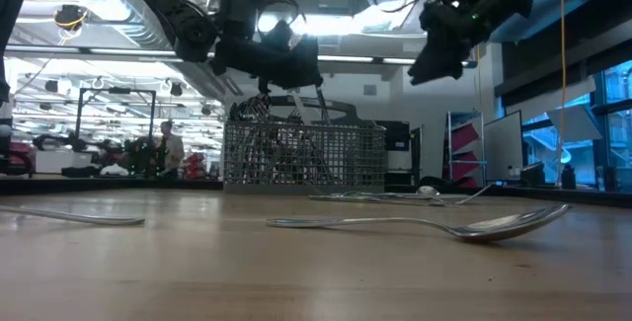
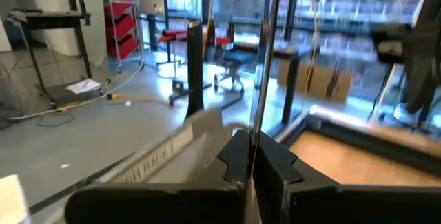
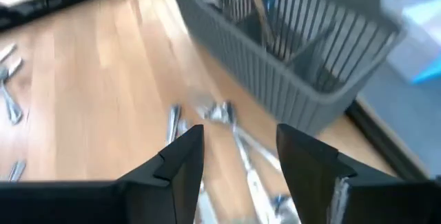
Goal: Sort silverware
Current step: Put the silver knife into the silverware rack, then put the silver spoon into the silverware rack
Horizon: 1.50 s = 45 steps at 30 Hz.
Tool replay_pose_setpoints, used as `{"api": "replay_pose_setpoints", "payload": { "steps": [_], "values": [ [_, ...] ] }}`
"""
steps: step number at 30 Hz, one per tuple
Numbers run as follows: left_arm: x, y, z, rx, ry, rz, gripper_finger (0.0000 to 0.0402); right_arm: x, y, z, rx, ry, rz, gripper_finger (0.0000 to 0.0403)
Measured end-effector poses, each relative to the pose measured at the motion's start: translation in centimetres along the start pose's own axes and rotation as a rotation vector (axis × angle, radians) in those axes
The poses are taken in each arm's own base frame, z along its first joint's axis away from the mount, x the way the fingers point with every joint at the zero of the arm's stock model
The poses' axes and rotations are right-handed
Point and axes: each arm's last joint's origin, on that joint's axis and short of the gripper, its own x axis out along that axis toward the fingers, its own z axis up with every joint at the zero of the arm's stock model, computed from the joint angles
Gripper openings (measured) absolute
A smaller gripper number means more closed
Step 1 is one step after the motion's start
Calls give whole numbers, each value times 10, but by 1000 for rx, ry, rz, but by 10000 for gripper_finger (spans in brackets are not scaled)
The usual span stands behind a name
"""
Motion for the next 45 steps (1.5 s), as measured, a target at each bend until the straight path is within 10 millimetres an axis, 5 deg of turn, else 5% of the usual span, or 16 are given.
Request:
{"api": "replay_pose_setpoints", "payload": {
  "steps": [15,23,37,45],
  "values": [
    [-1,-1,-13,-39,136,4,75,0,5,-4,78,35,148,183],
    [-2,-1,-8,-145,114,8,115,9,43,-4,-17,71,264,183],
    [-33,2,56,-209,-89,-22,116,16,119,-16,-111,135,253,183],
    [-65,-13,86,-238,-70,-239,115,28,162,-29,-96,182,295,183]
  ]
}}
